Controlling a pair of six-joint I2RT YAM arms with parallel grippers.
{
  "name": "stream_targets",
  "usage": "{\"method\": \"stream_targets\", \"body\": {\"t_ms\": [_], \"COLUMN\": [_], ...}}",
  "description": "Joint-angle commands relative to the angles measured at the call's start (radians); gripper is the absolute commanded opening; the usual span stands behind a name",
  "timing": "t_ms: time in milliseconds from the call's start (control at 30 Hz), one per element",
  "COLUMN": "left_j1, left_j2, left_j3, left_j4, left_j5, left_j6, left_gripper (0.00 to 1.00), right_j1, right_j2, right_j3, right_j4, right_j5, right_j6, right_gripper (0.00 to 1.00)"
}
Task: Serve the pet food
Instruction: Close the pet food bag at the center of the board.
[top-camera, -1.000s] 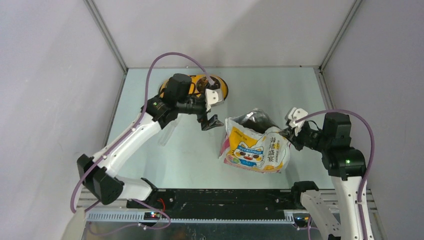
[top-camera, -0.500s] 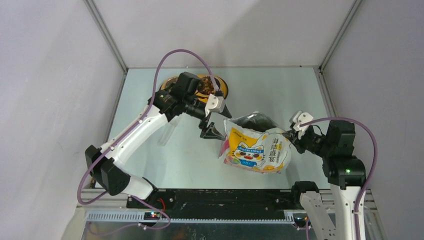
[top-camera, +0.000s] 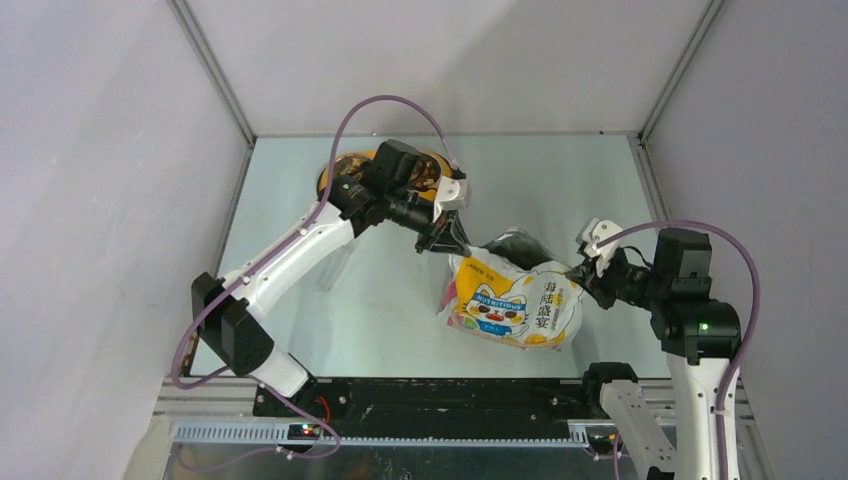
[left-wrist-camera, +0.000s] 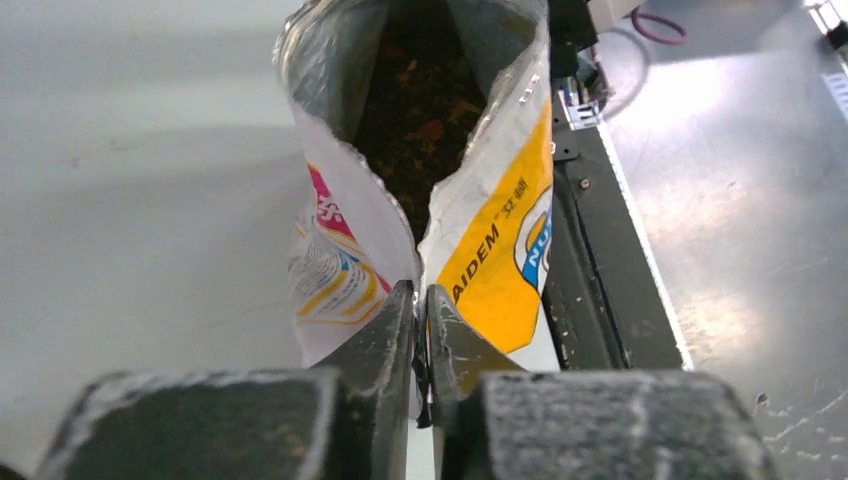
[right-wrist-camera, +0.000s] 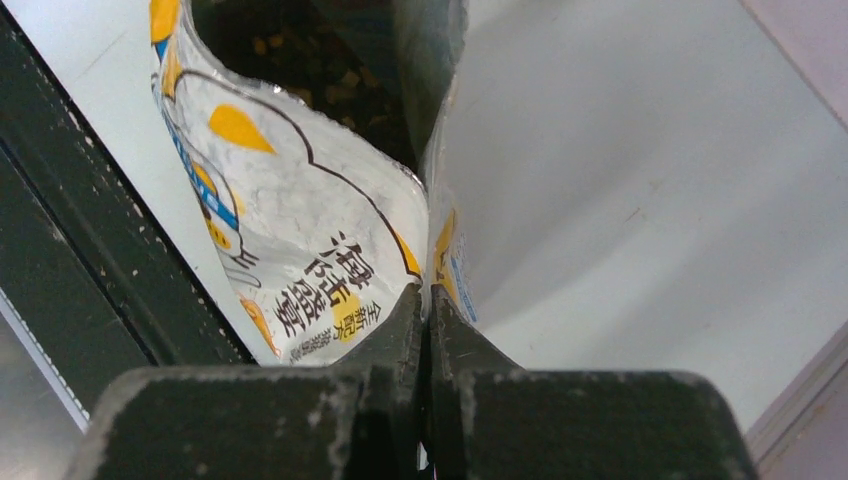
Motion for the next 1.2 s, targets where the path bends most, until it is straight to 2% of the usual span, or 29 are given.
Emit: {"method": "stream_targets", "body": {"t_ms": [0, 33, 100, 133, 167, 200, 267, 400, 567, 667, 733, 767, 833, 1067, 1167], "left_j1": [-0.017, -0.018, -0.011, 0.0, 0.007, 0.019, 0.029, 0.034, 0.034, 0.036, 0.039, 0.041, 0.048, 0.053, 0.055], "left_j2": [0.005, -0.003, -0.024, -0.04, -0.048, -0.063, -0.081, -0.097, -0.115, -0.127, -0.134, -0.136, -0.145, -0.152, -0.156], "left_j3": [0.023, 0.02, 0.011, 0.005, 0.006, 0.01, 0.027, 0.067, 0.074, 0.087, 0.087, 0.085, 0.081, 0.111, 0.123], "left_j4": [0.026, 0.021, 0.025, 0.029, 0.029, 0.029, 0.014, -0.043, -0.094, -0.137, -0.149, -0.156, -0.164, -0.223, -0.26], "left_j5": [-0.098, -0.118, -0.197, -0.239, -0.256, -0.295, -0.362, -0.412, -0.437, -0.45, -0.469, -0.472, -0.483, -0.506, -0.527], "left_j6": [-0.038, -0.038, -0.037, -0.051, -0.056, -0.06, -0.052, -0.019, 0.019, 0.052, 0.062, 0.069, 0.075, 0.112, 0.156], "left_gripper": [0.02, 0.01, 0.0, 0.0, 0.0, 0.0, 0.0, 0.0, 0.0, 0.0, 0.0, 0.0, 0.0, 0.0, 0.0], "right_j1": [0.013, 0.013, 0.027, 0.043, 0.048, 0.058, 0.071, 0.083, 0.076, 0.075, 0.075, 0.075, 0.07, 0.036, -0.001], "right_j2": [0.011, 0.016, 0.033, 0.045, 0.051, 0.065, 0.091, 0.137, 0.131, 0.128, 0.125, 0.119, 0.109, 0.091, 0.107], "right_j3": [0.115, 0.119, 0.132, 0.143, 0.151, 0.17, 0.207, 0.244, 0.178, 0.145, 0.142, 0.141, 0.134, 0.107, 0.111], "right_j4": [0.011, 0.008, 0.004, -0.014, -0.029, -0.077, -0.164, -0.269, -0.228, -0.191, -0.181, -0.175, -0.174, -0.174, -0.247], "right_j5": [0.03, 0.078, 0.166, 0.191, 0.221, 0.226, 0.206, 0.133, 0.167, 0.172, 0.185, 0.199, 0.217, 0.276, 0.286], "right_j6": [-0.072, -0.092, -0.119, -0.136, -0.168, -0.184, -0.237, -0.289, -0.281, -0.274, -0.271, -0.267, -0.276, -0.341, -0.417], "right_gripper": [0.0, 0.01, 0.14, 0.28, 0.37, 0.54, 0.67, 0.72, 0.71, 0.56, 0.35, 0.18, 0.03, 0.0, 0.0]}}
